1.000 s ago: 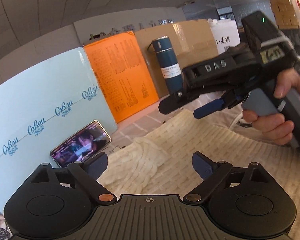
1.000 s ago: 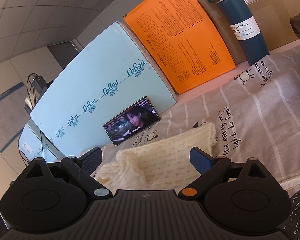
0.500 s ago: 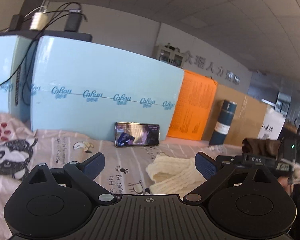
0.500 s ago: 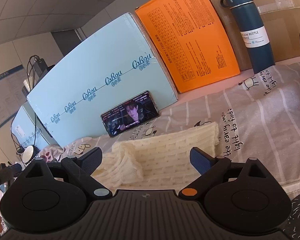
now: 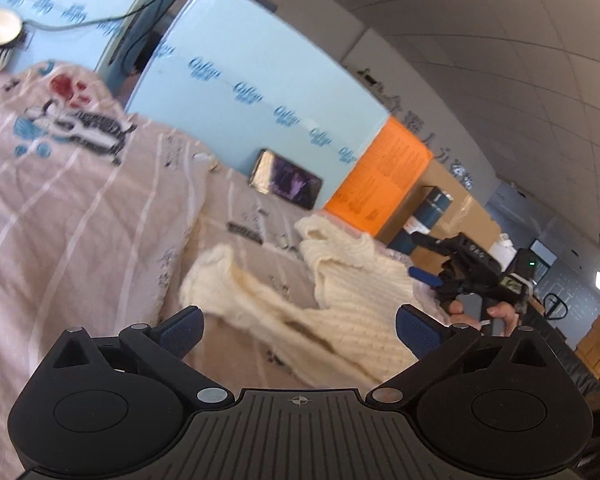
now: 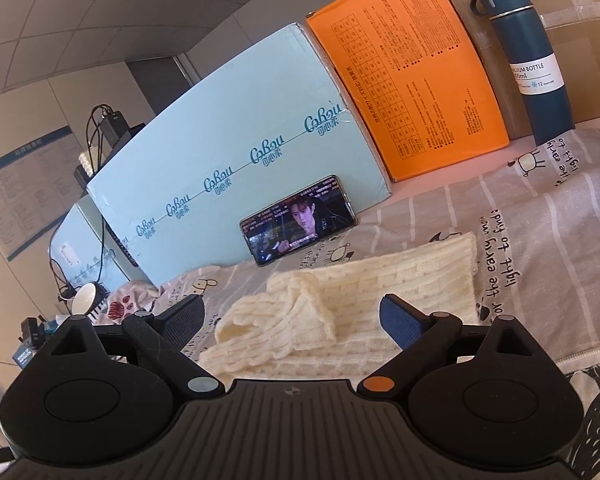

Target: Fold clothes

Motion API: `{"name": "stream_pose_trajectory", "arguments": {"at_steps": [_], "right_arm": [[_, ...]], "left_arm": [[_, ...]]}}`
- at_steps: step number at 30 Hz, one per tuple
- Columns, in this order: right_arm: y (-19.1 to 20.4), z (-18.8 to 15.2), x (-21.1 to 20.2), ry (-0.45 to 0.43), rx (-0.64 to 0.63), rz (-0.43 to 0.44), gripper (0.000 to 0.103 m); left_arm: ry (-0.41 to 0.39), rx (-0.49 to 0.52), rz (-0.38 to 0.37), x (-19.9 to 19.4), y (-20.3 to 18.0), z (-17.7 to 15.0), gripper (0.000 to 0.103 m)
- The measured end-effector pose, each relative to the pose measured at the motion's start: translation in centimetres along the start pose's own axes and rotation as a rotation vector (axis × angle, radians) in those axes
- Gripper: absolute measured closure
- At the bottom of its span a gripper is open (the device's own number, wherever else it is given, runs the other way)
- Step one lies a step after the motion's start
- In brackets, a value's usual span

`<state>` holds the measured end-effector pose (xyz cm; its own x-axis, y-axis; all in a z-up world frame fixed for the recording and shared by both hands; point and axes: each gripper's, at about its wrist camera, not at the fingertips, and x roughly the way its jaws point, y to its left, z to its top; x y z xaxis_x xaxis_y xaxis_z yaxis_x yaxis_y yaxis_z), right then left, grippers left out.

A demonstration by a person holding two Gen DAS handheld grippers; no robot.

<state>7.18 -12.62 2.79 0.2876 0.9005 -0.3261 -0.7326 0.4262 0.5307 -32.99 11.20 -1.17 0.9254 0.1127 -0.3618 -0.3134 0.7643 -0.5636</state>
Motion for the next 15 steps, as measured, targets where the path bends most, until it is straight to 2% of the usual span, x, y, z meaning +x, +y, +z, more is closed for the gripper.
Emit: {"name": "stream_pose_trajectory", "arguments": {"at_steps": [3, 10, 12, 13, 15], "right_arm": [[0.4, -0.3, -0.6, 0.01, 0.026, 0.036, 0.008], [0.4, -1.3, -2.5, -0.003, 0.039, 0.035, 0.008], [0.0, -1.5, -2.8, -0.008, 0.049, 0.031, 0.008], [-0.1, -1.6, -2.9, -0.011, 0.054, 0.029, 0.008], [-0.5, -1.7, -3.1, -0.014, 0.065, 0.027, 0.008]], "left_arm": [[0.028, -0.093, 0.034, 1.5, 1.3, -0.2, 0.0], [0.038, -0.197, 0.029, 5.7, 1.3, 1.3, 0.0], [0.015, -0.21, 0.049, 6.7, 1.1, 1.4, 0.004], [0.005, -0.184, 0.077, 7.0, 0.9, 1.5, 0.012], [0.004, -0.102, 0.124, 7.9, 0.2, 1.6, 0.078]]}}
